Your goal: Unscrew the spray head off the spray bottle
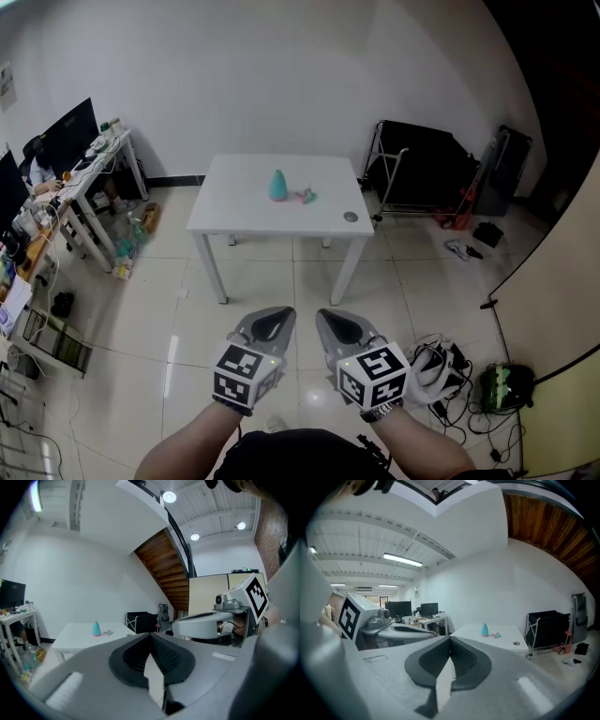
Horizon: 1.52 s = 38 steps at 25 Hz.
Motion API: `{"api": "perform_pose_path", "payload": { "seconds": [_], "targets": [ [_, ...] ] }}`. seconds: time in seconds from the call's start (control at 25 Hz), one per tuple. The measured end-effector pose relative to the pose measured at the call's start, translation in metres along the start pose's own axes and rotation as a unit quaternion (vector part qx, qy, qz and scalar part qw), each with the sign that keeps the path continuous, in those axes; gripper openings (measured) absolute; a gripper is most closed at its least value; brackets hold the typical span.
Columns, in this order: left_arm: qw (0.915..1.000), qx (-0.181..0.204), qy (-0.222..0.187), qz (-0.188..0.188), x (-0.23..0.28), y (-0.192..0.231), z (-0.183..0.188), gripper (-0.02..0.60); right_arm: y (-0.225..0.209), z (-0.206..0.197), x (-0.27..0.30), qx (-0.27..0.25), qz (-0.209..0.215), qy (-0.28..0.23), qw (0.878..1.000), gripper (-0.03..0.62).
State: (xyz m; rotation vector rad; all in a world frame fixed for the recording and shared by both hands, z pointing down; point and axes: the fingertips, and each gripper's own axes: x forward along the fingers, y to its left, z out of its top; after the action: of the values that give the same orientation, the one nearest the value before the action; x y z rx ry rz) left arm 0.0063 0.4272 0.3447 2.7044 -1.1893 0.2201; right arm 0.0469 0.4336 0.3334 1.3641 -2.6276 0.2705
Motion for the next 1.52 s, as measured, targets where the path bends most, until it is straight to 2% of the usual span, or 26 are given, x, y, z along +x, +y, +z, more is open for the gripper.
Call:
{"api": "perform_pose_path", "payload": {
  "seconds": [0.64,1.16,1.52],
  "targets": [
    [1.0,0.001,0.002,-0.006,0.001,0.06,0.003,0.015,0.011,0.011,0.058,-0.001,-0.008,0.003,1.0,-0.009],
    [0.9999,-0.003,0.016,-0.001,0.021,0.076,-0.002,0.015,-0.007,0.01,0.077,0.006,-0.005,0.005,1.0,-0.009],
    [0.9997,0.008,0.02,0.014,0.061,0.085,0.006,0.015,-0.046,0.013,0.093,0.016,0.005,0.004,1.0,-0.009]
  ]
}}
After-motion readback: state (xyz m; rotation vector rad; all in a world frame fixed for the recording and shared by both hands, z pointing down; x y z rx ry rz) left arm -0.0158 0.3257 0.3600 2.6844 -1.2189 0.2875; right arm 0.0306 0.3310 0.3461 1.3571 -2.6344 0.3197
